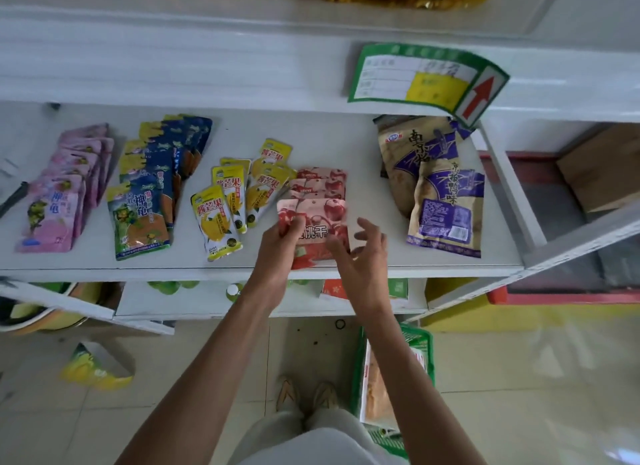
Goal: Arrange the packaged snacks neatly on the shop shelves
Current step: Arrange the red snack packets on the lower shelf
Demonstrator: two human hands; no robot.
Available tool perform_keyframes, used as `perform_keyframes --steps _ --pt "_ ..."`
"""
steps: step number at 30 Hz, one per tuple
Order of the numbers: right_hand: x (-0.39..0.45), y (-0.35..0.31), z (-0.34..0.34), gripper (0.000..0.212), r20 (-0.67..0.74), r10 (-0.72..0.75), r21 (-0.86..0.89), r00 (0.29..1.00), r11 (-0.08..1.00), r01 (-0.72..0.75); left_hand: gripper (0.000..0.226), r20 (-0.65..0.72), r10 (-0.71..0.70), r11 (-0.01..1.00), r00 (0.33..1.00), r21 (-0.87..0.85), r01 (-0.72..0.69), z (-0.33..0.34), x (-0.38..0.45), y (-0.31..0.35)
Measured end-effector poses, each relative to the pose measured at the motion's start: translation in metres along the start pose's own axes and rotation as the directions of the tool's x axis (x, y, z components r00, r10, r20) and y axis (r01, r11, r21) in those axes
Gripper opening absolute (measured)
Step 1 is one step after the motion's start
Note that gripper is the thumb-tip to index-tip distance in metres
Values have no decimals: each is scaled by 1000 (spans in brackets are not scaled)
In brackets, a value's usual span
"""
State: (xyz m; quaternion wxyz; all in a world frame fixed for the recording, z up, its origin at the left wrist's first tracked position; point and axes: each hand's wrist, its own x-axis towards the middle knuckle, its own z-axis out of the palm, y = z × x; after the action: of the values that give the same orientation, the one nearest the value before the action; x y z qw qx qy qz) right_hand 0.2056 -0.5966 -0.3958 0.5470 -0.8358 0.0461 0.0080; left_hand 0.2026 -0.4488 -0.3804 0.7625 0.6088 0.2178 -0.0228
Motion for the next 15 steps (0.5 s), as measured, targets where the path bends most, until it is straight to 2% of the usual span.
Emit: perform_keyframes --steps 2,5,7,10,12,13,15 --pt "0 -1 -6 43 88 -1 74 996 997 -5 38 53 10 998 999 58 -13 -6 -1 4" --pt "-3 2 -7 41 96 -54 158 994 987 39 28 46 86 987 995 130 -92 -13 -2 8" --pt "-6 7 -6 34 48 -31 193 998 981 21 18 -5 163 970 987 185 -159 -18 -2 9" --pt "-12 6 0 18 -130 9 195 991 981 17 45 -132 268 936 954 268 -226 -19 -12 5" --pt "-16 1 10 11 -164 -103 136 981 983 126 49 -18 188 953 982 244 -178 -9 -21 3" --pt "-18 -1 17 12 -104 -218 79 970 971 227 45 61 133 964 989 222 -144 -3 -23 -1" --pt "-19 3 31 19 60 -370 -22 927 928 372 33 94 107 978 990 172 -122 2 -16 -9"
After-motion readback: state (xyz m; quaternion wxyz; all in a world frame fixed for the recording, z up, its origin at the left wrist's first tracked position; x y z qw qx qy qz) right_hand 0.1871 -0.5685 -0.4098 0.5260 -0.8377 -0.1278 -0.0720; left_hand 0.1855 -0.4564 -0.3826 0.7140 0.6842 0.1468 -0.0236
